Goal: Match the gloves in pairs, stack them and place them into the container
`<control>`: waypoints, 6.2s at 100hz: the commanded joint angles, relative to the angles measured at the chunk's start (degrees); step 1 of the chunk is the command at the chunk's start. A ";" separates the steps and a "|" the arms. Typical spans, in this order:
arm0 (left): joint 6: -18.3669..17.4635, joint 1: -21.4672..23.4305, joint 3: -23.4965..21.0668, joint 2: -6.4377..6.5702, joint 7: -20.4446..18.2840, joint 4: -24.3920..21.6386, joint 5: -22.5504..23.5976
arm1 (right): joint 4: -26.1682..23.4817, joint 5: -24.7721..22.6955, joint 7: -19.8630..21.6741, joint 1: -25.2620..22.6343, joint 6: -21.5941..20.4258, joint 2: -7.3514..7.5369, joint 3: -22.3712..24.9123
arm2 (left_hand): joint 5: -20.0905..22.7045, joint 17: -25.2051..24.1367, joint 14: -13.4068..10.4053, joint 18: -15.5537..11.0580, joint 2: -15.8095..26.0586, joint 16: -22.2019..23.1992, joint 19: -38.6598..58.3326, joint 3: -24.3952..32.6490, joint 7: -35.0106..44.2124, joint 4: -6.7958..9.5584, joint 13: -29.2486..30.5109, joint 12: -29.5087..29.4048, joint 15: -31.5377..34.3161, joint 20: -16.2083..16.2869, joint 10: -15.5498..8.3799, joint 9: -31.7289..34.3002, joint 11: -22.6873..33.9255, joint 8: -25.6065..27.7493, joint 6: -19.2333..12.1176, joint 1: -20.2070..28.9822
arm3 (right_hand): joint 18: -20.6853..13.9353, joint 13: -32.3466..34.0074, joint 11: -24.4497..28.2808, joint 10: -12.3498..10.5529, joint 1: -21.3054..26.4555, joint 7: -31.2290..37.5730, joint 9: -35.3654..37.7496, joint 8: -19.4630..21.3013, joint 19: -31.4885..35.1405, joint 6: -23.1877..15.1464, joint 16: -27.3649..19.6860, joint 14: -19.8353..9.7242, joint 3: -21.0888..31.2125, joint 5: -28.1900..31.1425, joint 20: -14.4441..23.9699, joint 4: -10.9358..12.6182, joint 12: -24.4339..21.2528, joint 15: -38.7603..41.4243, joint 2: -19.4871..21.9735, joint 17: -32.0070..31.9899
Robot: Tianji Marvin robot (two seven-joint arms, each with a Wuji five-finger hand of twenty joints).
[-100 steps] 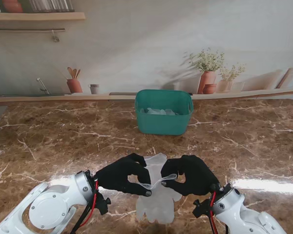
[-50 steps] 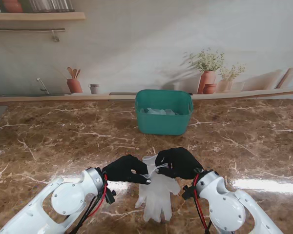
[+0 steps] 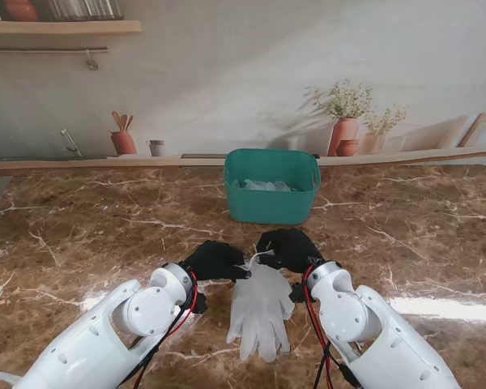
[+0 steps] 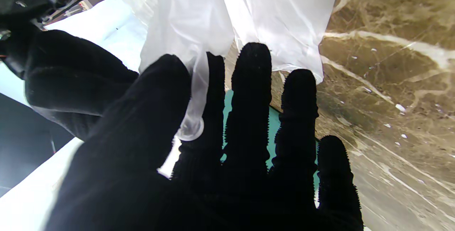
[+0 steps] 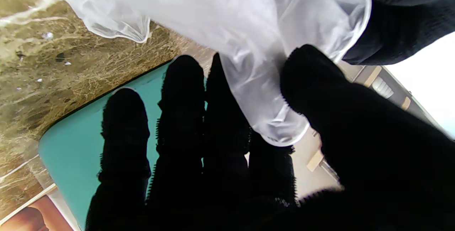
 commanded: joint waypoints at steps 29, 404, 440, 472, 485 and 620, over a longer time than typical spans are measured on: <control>7.51 -3.19 3.37 -0.51 1.49 4.03 6.96 | 8.76 0.98 -2.76 5.57 4.80 -2.21 -5.69 | -0.22 -1.55 1.42 0.38 -0.23 1.32 2.29 3.92 0.72 -2.37 -1.15 1.79 2.94 1.04 1.10 1.58 2.00 2.33 -0.61 -0.89 | -0.12 0.72 1.77 0.24 0.80 1.70 2.06 -2.83 2.59 -0.73 0.78 -1.31 -0.20 1.58 -0.31 -0.50 -0.17 1.66 0.69 0.06; -0.10 13.98 -16.36 0.57 10.22 -9.35 15.91 | 4.06 -31.02 -15.33 -1.08 5.32 2.11 -10.80 | -25.04 -1.53 -9.79 -7.45 10.50 -24.13 -37.03 -9.42 -40.71 3.70 -33.79 -8.44 -25.87 -13.19 -2.06 -50.27 -13.35 -8.31 7.17 -11.30 | -4.10 2.85 -0.10 -3.17 4.51 3.67 2.26 -16.26 4.80 -5.43 -3.67 -4.00 -2.04 3.50 -3.73 -2.81 -6.92 -5.66 -8.06 6.26; 0.09 14.08 -16.65 0.71 9.67 -9.76 16.17 | 1.84 -29.71 -1.80 -1.58 2.48 3.98 -9.53 | -25.51 -1.93 -9.76 -6.86 10.90 -24.15 -36.53 -11.05 -40.66 3.97 -33.91 -8.63 -26.22 -12.61 -2.17 -50.41 -13.69 -8.26 6.96 -10.70 | -6.03 -7.70 -12.63 -2.23 -13.57 -24.81 -10.95 -6.71 -4.17 1.59 -10.58 -2.52 -7.86 -2.15 -5.31 6.20 -19.66 -21.79 -0.85 -2.21; -0.03 14.88 -17.87 0.70 10.12 -10.52 16.66 | -10.19 -33.51 2.47 -6.64 -6.86 4.81 0.38 | -25.50 -2.02 -9.63 -6.67 11.00 -24.08 -36.80 -12.11 -40.55 4.16 -33.74 -8.73 -26.38 -12.21 -2.13 -50.29 -13.79 -8.22 6.95 -10.31 | -5.98 -9.33 -15.69 -2.28 -11.69 -27.42 -15.76 -7.42 -9.81 1.69 -13.12 -2.75 -15.76 -5.19 -4.16 11.42 -23.21 -28.23 7.96 -3.61; 0.09 15.38 -18.56 0.71 10.20 -11.20 16.90 | -8.15 -36.44 -2.74 -2.51 -9.54 4.72 -1.07 | -25.42 -1.98 -9.63 -6.73 11.07 -24.03 -36.75 -12.30 -40.52 4.22 -33.67 -8.72 -26.39 -11.99 -2.15 -50.17 -13.77 -8.21 7.00 -9.99 | -6.46 -5.92 -15.43 -3.77 2.62 -16.60 -13.01 -17.42 -11.76 -1.01 -14.03 -4.74 7.67 -6.81 -7.18 3.26 -18.10 -28.25 0.17 -1.47; 1.65 18.94 -21.13 0.71 9.65 -14.52 16.27 | 18.76 -39.03 -9.05 30.62 -9.55 5.64 -39.90 | -24.08 -1.99 -9.76 -5.23 13.27 -24.04 -36.46 -16.02 -39.48 4.47 -32.68 -8.95 -26.52 -11.06 -2.84 -49.19 -14.15 -7.71 5.72 -8.77 | -11.19 -25.02 3.94 -11.22 1.37 -34.69 -20.31 -13.25 -23.78 4.42 -2.94 -9.27 4.02 -19.35 1.13 -2.45 2.83 -13.55 -16.67 -15.75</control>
